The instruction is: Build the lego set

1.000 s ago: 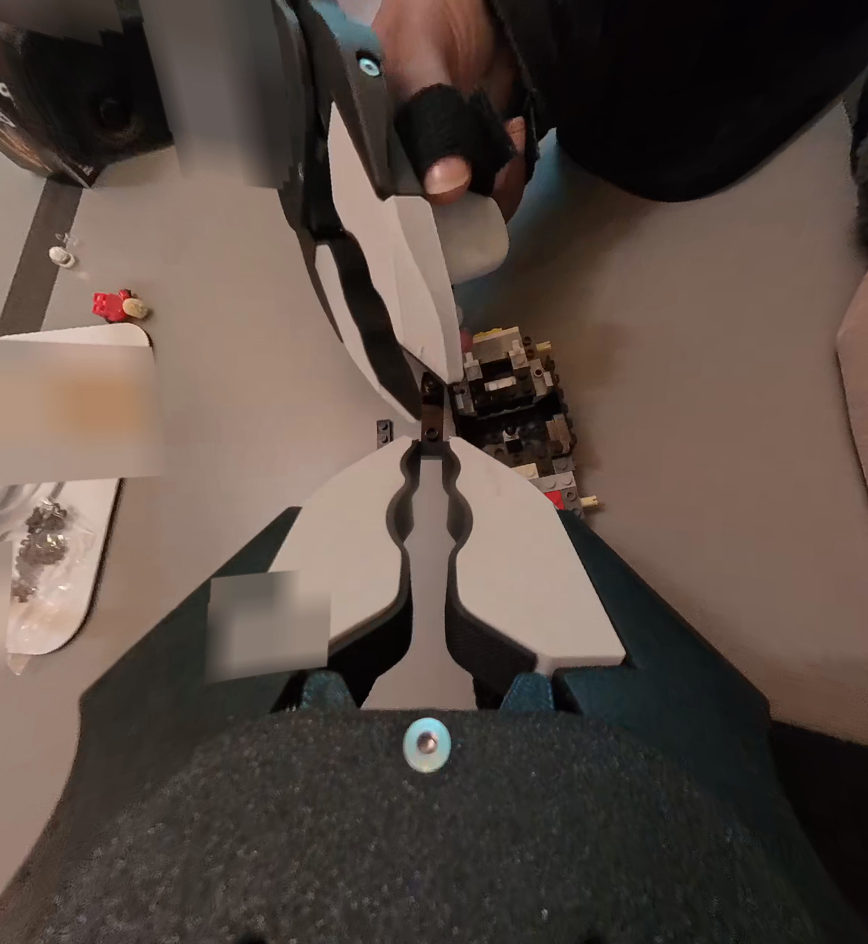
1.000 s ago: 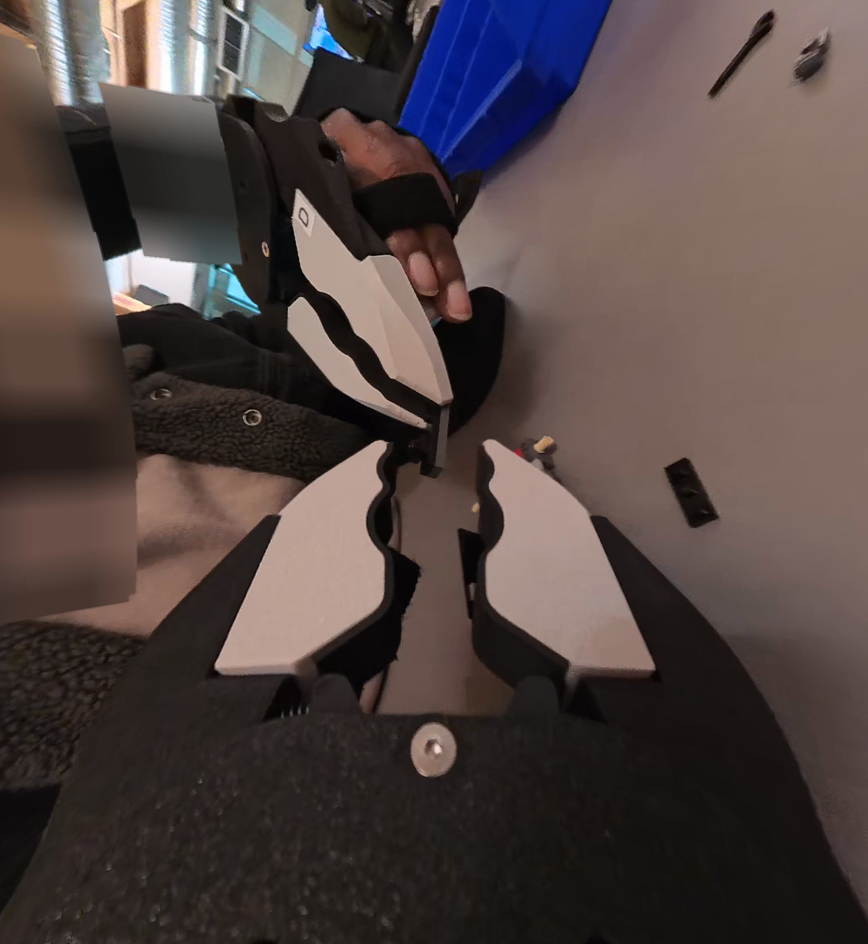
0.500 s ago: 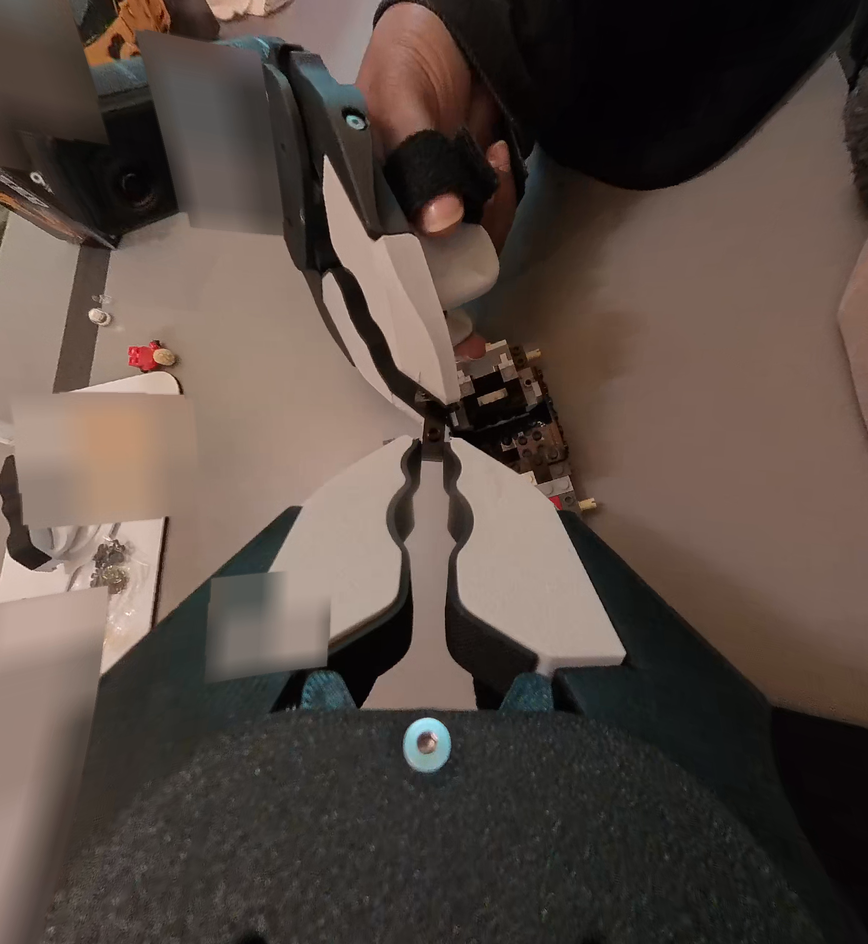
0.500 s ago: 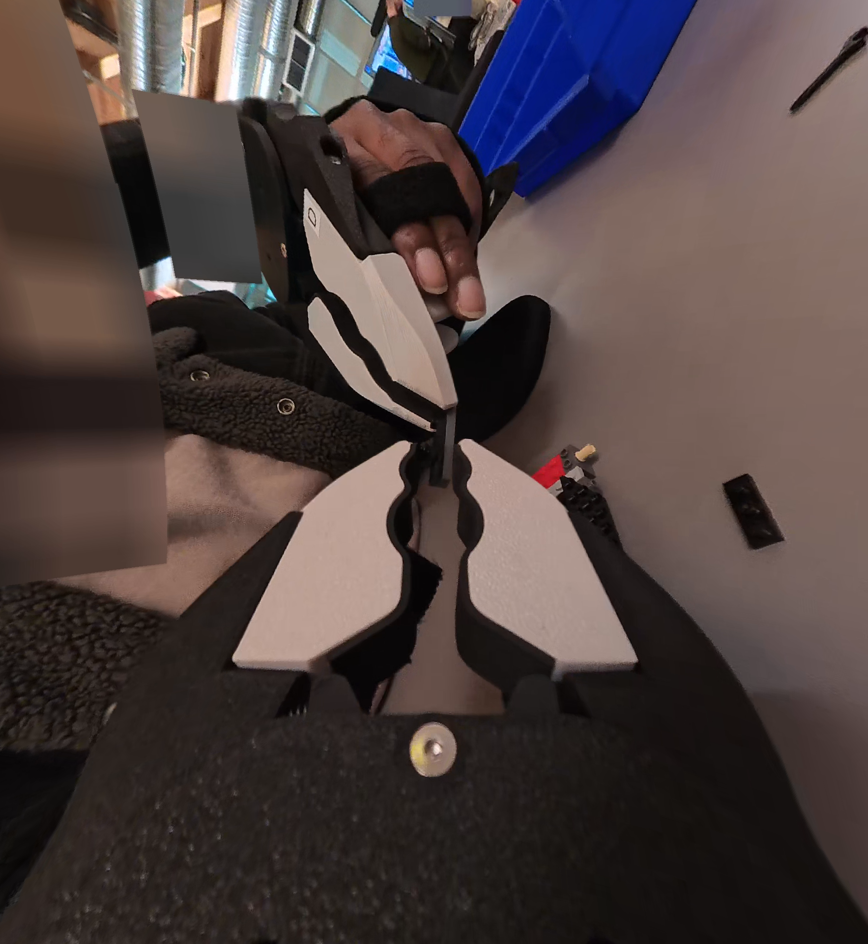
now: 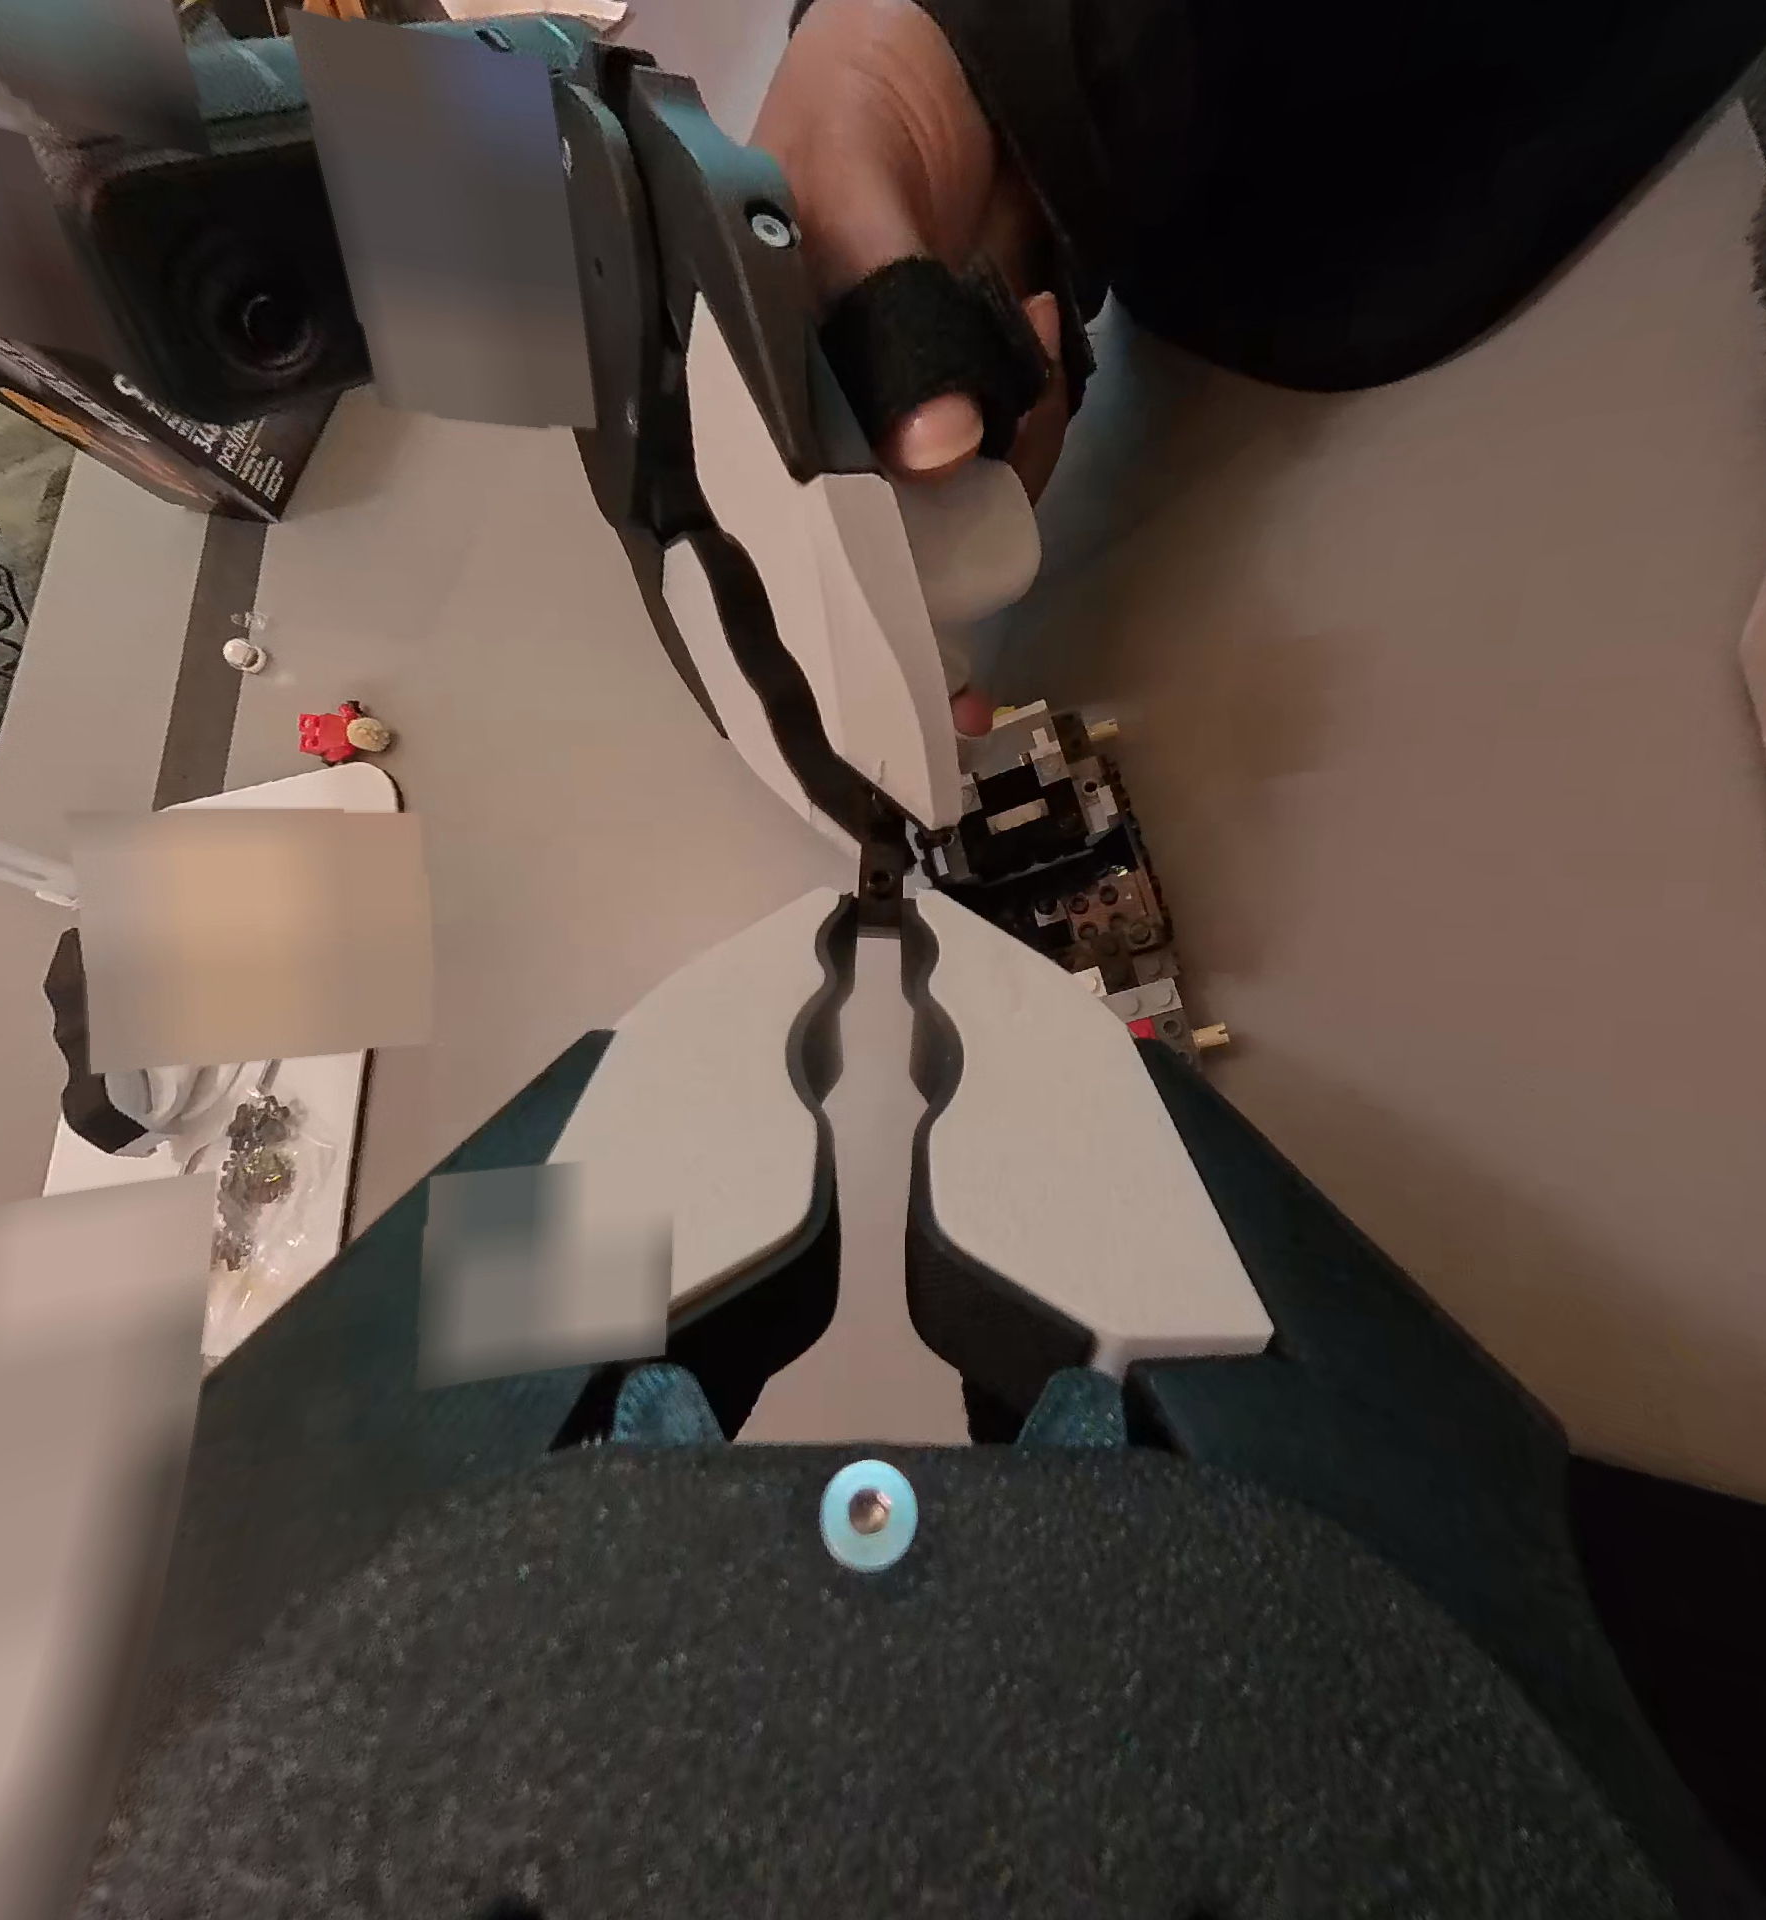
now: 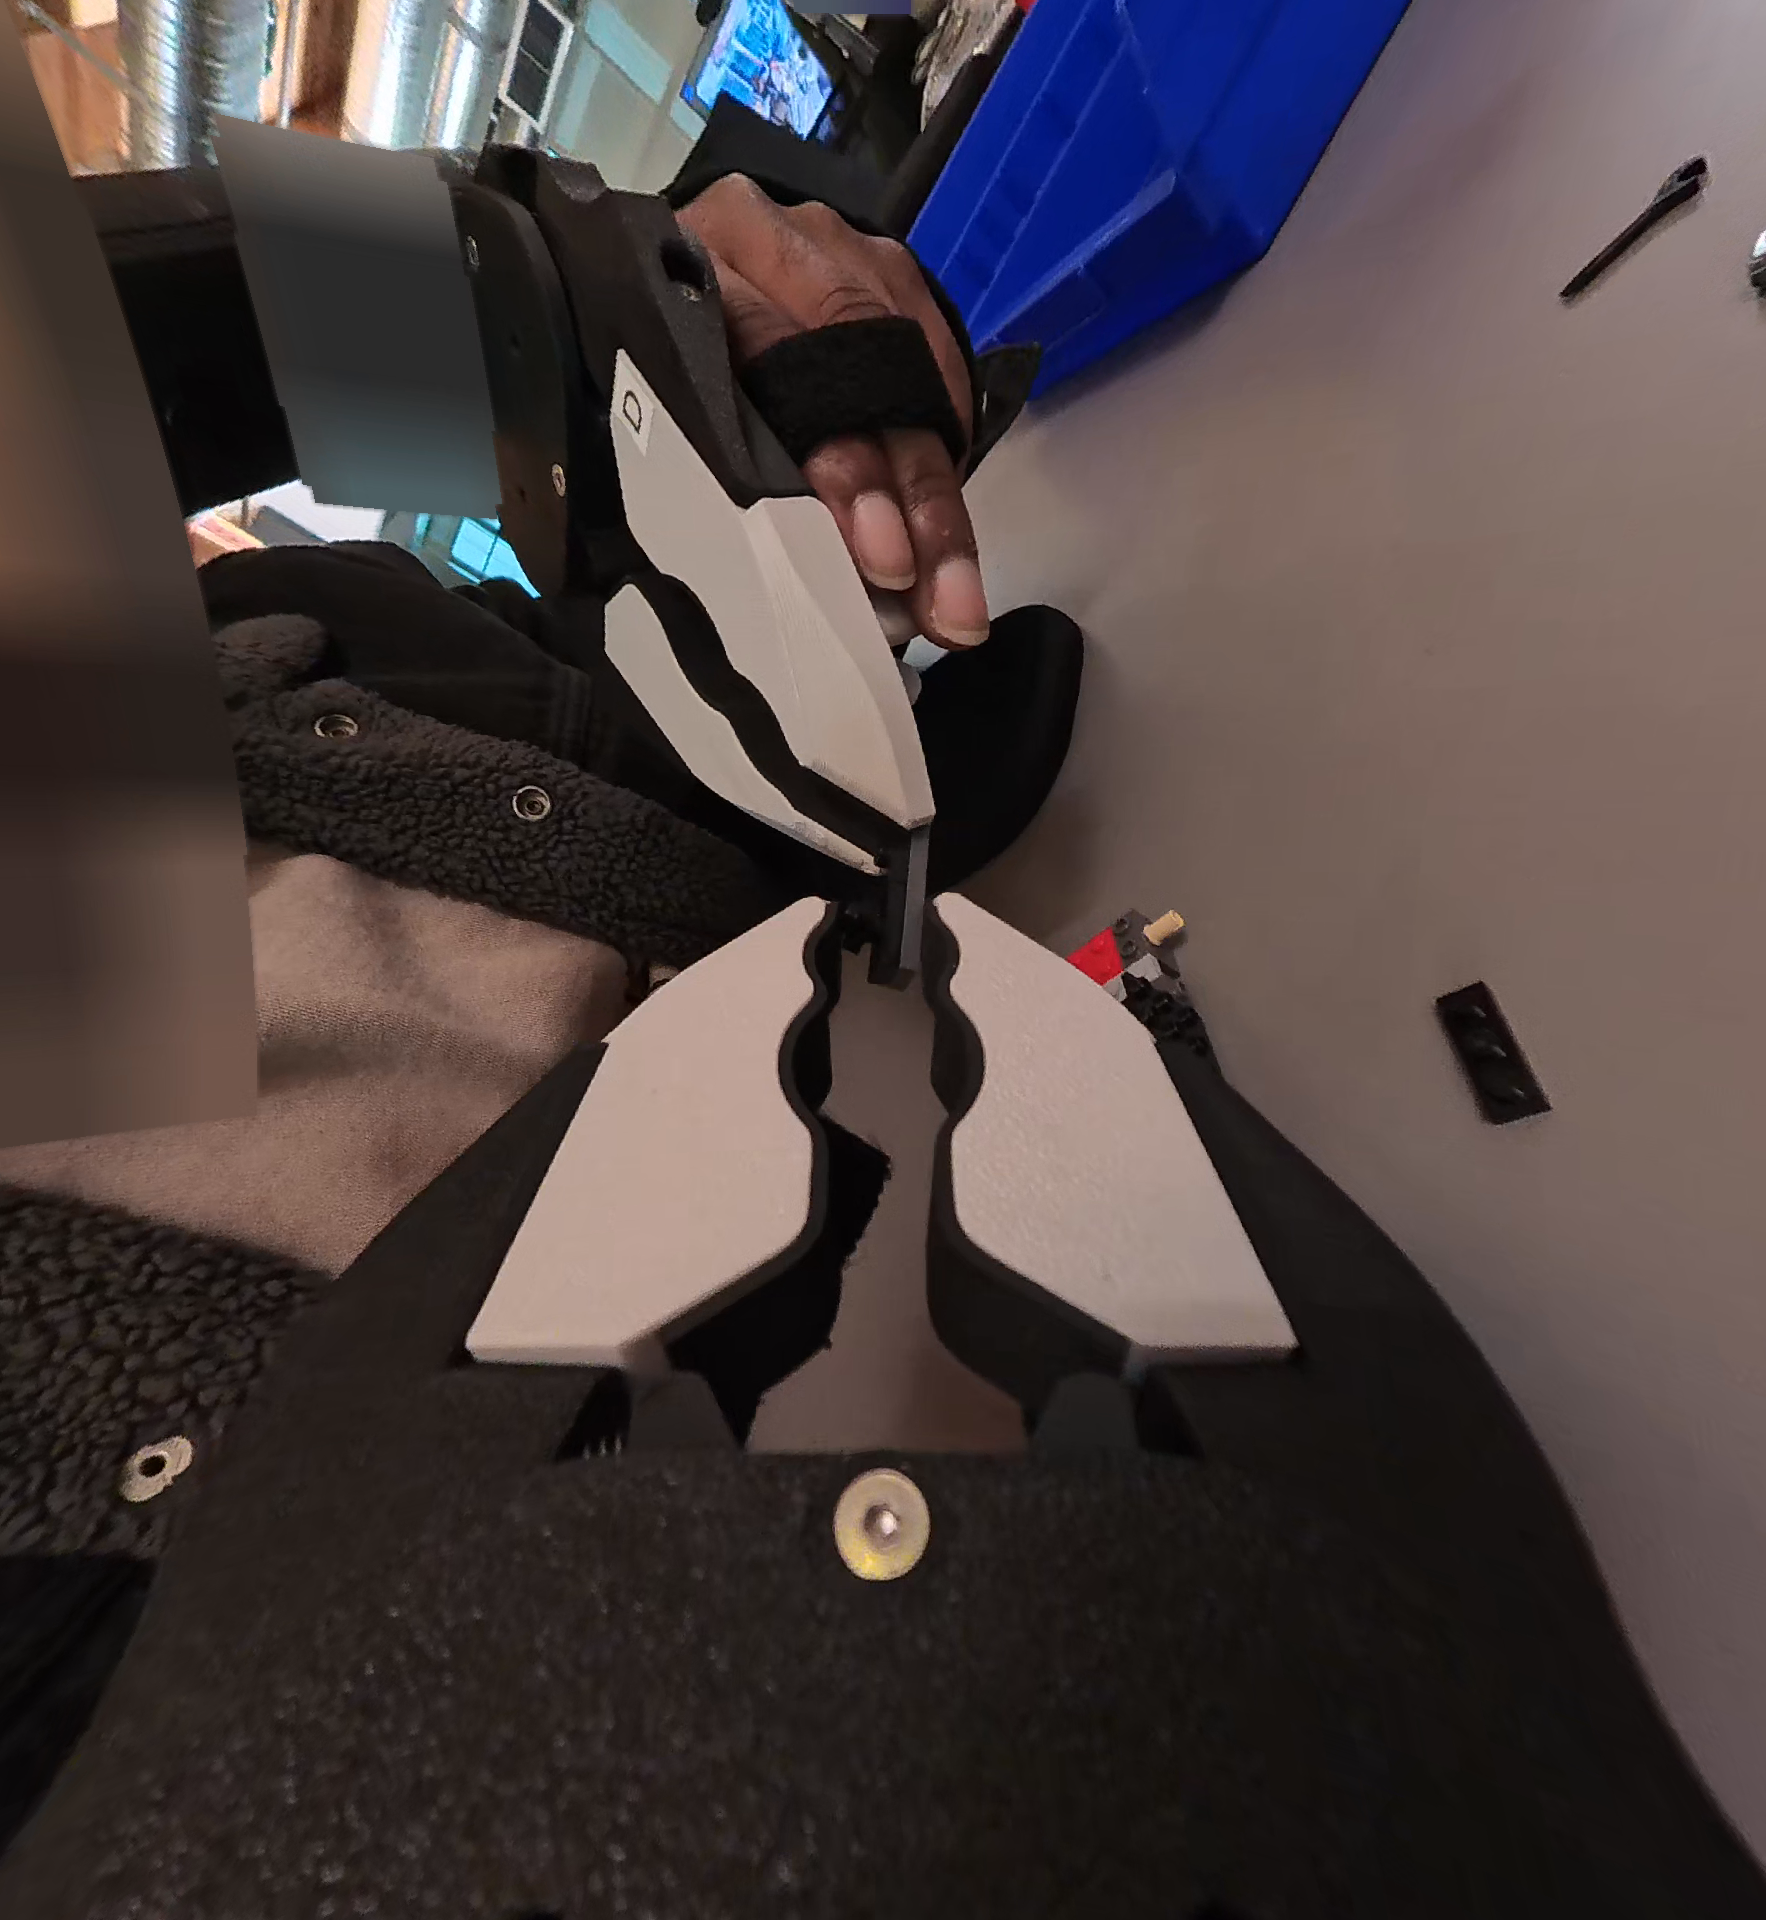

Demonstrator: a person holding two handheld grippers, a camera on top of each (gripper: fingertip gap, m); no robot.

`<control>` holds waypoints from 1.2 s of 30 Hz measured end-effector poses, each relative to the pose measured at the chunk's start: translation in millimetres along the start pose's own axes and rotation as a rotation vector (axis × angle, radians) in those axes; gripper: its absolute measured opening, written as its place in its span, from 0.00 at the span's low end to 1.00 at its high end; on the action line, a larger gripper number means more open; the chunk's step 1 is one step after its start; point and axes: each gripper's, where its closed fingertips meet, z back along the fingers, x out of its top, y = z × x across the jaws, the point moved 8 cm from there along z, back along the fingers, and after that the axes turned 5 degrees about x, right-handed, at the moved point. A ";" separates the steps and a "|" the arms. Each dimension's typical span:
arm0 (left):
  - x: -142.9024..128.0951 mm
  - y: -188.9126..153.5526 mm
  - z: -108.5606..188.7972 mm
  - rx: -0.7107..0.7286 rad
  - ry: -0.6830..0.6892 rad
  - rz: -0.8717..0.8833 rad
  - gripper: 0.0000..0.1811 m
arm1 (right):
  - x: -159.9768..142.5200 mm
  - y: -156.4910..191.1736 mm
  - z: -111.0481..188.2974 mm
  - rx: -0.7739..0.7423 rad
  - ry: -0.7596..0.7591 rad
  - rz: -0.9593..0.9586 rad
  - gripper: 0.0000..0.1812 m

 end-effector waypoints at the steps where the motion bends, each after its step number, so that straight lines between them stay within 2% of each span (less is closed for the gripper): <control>1: 0.3 0.2 0.3 0.004 -0.003 0.002 0.04 | 0.3 0.3 0.3 0.000 -0.003 0.003 0.08; 7: 4.5 4.1 4.2 0.095 -0.057 0.005 0.04 | 6.4 5.7 5.2 -0.022 -0.096 0.079 0.07; 11: 9.7 6.8 9.1 0.252 -0.145 -0.030 0.04 | 15.8 19.1 10.0 -0.110 -0.200 0.269 0.07; 17: 15.0 1.1 14.6 0.443 -0.255 -0.110 0.05 | 20.3 39.9 9.1 -0.241 -0.219 0.558 0.07; 20: 15.8 -0.8 16.0 0.472 -0.299 -0.127 0.05 | 19.7 46.9 7.3 -0.308 -0.202 0.683 0.07; 22: 14.9 -0.6 18.4 0.416 -0.345 -0.087 0.09 | 18.3 50.8 5.6 -0.361 -0.182 0.781 0.07; 24: 11.4 1.7 20.4 0.282 -0.399 0.028 0.14 | 15.9 54.9 4.3 -0.412 -0.136 0.886 0.07; 27: 1.7 10.1 21.8 0.045 -0.482 0.271 0.15 | 12.0 61.7 0.4 -0.457 -0.080 1.022 0.07; 29: -3.0 13.2 21.4 -0.060 -0.523 0.370 0.14 | 9.3 65.6 -2.9 -0.459 -0.060 1.081 0.07; 32: -0.9 7.8 18.3 -0.148 -0.555 0.389 0.09 | 5.7 66.8 -7.7 -0.465 -0.024 1.134 0.07; 36: -1.1 4.3 16.7 -0.160 -0.554 0.369 0.04 | 1.1 67.1 -12.2 -0.453 0.006 1.183 0.07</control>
